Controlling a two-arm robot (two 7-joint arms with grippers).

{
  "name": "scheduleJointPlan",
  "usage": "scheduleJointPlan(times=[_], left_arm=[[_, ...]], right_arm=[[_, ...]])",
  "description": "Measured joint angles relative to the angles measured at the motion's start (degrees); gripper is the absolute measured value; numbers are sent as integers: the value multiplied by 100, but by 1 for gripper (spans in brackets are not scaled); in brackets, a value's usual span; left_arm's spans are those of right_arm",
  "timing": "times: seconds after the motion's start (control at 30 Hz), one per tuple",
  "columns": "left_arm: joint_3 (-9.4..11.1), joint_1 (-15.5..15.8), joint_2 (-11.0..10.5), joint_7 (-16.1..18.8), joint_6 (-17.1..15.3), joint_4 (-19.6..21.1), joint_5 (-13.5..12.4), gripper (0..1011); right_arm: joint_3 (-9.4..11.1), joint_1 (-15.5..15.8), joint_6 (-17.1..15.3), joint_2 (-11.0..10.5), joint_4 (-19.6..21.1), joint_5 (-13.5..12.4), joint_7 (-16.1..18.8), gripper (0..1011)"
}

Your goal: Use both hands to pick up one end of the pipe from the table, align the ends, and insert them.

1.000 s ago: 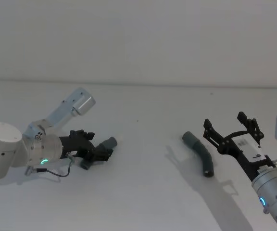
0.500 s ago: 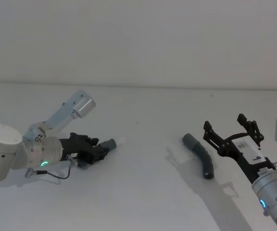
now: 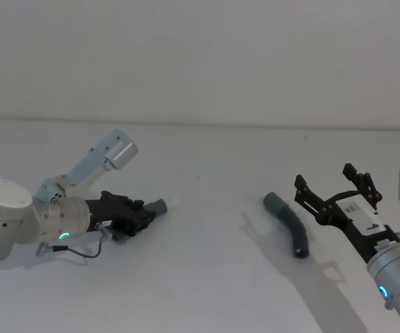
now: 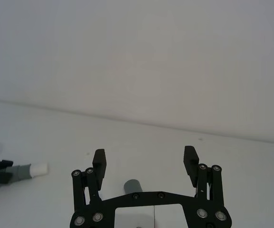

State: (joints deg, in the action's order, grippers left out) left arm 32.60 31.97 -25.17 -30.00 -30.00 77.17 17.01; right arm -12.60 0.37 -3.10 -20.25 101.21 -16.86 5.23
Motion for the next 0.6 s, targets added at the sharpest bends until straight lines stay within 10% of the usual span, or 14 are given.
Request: scheduleJointPlan(times=[0.6], left_arm=[[0,0,0,0,-2,0,-1,334]], right_arm=[[91,-485,-1347,-635,-17,-483,912,1001]])
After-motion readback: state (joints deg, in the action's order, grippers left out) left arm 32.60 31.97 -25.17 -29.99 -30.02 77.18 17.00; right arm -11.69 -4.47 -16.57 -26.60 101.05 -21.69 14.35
